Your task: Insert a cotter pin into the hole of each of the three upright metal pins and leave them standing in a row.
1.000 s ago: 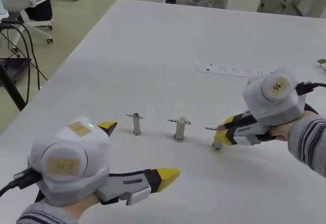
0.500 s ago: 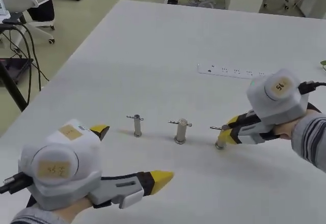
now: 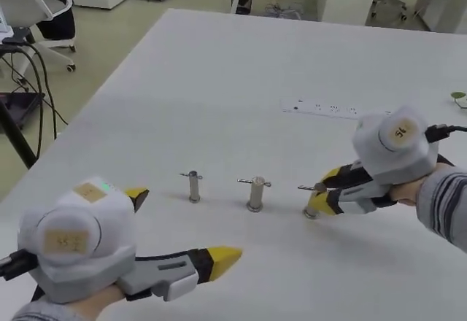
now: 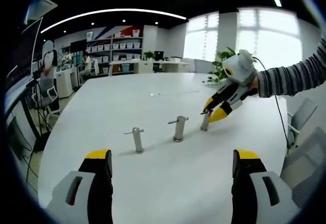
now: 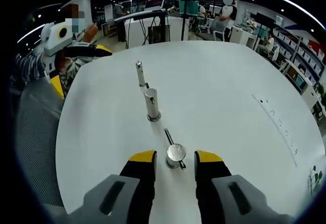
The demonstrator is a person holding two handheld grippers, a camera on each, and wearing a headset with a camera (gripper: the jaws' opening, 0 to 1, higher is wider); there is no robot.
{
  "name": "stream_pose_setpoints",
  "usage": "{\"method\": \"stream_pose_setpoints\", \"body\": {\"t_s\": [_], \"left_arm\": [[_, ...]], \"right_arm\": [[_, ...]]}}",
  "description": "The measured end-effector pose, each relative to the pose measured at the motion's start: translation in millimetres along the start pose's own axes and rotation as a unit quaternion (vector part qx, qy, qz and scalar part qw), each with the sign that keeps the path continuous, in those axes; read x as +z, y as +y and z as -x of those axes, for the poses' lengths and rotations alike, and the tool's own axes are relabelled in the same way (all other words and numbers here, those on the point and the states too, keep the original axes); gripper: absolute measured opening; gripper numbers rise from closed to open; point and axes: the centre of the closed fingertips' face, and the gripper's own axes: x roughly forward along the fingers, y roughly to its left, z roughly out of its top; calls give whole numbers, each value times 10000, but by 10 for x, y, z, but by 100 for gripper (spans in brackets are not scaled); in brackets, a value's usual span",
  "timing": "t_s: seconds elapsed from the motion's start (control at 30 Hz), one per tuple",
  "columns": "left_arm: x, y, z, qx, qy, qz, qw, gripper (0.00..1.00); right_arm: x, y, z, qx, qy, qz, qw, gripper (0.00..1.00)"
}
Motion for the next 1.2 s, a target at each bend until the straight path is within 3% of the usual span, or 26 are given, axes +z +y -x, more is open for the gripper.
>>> {"method": "stream_pose_setpoints", "body": {"t_s": [0.13, 0.3, 0.37, 0.57, 0.73, 0.83, 1.0, 1.1, 1.2], "left_arm": [[28, 29, 31, -1, -35, 69, 10000, 98], [46, 63, 86, -20, 38, 178, 9998, 98], [55, 74, 116, -6, 78, 152, 9999, 98], [88, 105, 194, 33, 41, 229, 9997, 99], [60, 110, 223, 57, 48, 434, 9990, 99], [52, 107, 262, 104, 66, 437, 9990, 99], [44, 120, 311, 160, -2, 482, 9987, 99], [22, 128, 328, 189, 14, 480, 9987, 99], [17, 135, 347, 209, -13, 511, 9985, 99]], "right_arm": [[10, 32, 153, -286, -255, -472, 9982, 36], [65, 229, 379, -581, -733, -1039, 9902, 49], [80, 318, 460, -628, -939, -1248, 9857, 52], [103, 505, 617, -803, -1485, -1953, 9661, 63], [99, 610, 664, -1027, -1702, -2092, 9575, 73], [105, 725, 651, -1078, -1778, -2142, 9544, 78], [92, 867, 608, -1085, -1779, -2098, 9553, 81], [76, 911, 601, -1141, -1761, -2051, 9560, 83], [46, 930, 599, -1196, -1777, -2118, 9535, 86]]}}
